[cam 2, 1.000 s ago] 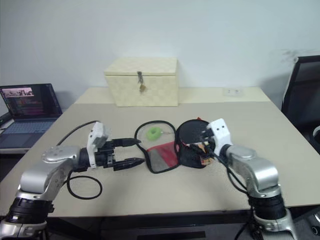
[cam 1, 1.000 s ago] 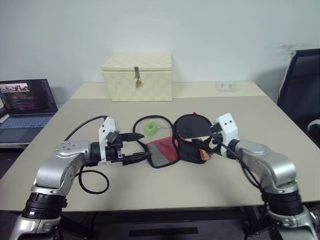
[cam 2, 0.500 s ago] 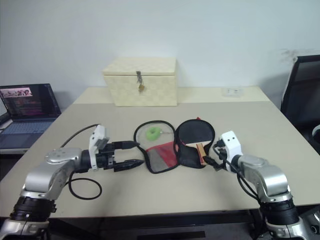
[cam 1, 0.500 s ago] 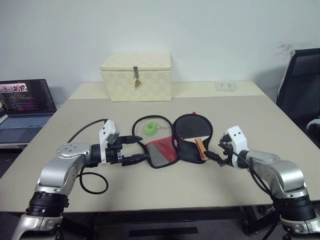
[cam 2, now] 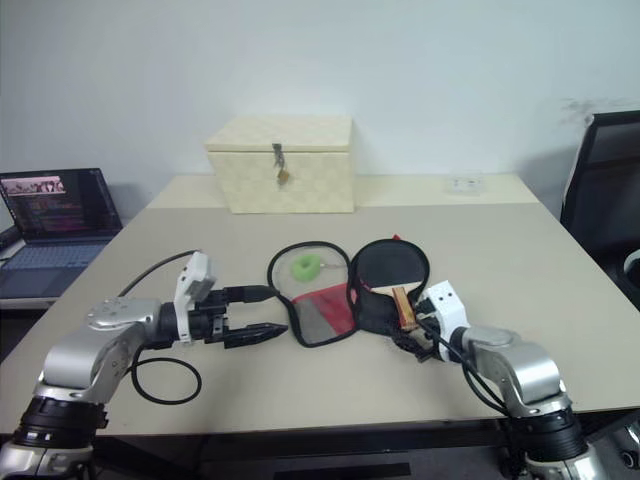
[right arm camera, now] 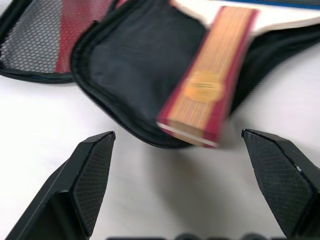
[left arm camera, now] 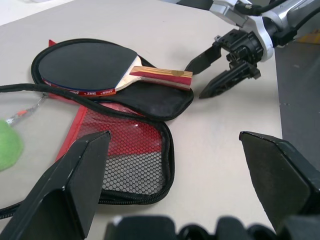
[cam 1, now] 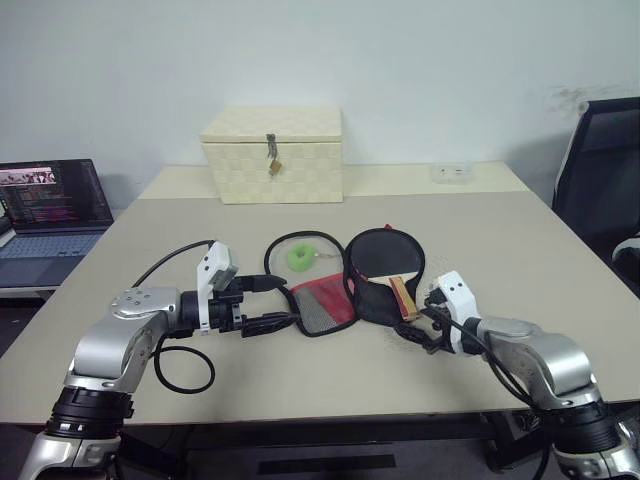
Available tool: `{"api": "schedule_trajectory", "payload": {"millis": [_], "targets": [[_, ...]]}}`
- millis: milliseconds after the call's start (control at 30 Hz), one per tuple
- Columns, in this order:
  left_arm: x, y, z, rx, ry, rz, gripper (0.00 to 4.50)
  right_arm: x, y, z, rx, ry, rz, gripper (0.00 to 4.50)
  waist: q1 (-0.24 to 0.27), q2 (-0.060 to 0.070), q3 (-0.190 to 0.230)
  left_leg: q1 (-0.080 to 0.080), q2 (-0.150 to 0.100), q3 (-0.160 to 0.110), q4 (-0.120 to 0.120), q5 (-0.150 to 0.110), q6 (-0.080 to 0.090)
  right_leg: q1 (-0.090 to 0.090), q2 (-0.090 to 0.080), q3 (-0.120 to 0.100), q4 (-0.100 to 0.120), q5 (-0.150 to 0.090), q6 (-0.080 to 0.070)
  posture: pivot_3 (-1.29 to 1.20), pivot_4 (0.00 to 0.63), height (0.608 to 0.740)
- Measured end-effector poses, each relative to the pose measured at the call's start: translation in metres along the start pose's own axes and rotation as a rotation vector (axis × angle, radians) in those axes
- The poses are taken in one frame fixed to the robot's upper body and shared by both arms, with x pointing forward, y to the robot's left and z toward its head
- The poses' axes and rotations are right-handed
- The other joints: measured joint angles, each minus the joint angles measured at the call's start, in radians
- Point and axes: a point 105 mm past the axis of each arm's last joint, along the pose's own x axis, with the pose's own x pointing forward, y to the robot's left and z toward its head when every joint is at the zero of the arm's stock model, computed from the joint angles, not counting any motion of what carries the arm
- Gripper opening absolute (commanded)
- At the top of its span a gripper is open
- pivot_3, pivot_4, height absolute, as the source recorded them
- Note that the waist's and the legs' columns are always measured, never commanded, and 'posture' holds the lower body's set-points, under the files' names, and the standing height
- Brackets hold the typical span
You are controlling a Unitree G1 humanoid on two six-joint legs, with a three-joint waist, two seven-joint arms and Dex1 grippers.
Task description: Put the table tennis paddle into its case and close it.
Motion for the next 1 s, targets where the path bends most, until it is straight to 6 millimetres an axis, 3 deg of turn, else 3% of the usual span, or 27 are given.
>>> {"api": "schedule_trajectory", "payload": {"millis": [767,900,1000], "targets": [[-0.001,0.0,0.0,0.005,0.0,0.005,4.5,0.008,0.029,0.013,-0.041,-0.046,0.066,4.46,0.0,-0.001,-0.001,0.0,0.001,-0.001,0.0,0.0,0.0,0.0,0.0,0.0,0.0,0.0,0.0,0.0,0.15,0.74],[-0.002,0.003,-0.001,0.019,0.008,0.03,4.5,-0.001,0.024,0.023,-0.07,-0.067,0.079,4.46,0.001,-0.001,0.0,0.0,0.001,-0.001,0.0,0.0,0.0,0.0,0.0,0.0,0.0,0.0,0.0,0.0,0.15,0.74],[-0.005,0.015,-0.008,0.033,0.039,0.102,4.5,-0.02,0.02,0.042,-0.106,-0.126,0.119,4.46,0.002,-0.001,0.0,0.0,0.001,-0.001,0.0,0.0,0.0,0.0,0.0,-0.001,0.0,0.0,0.0,0.0,0.15,0.74]]}}
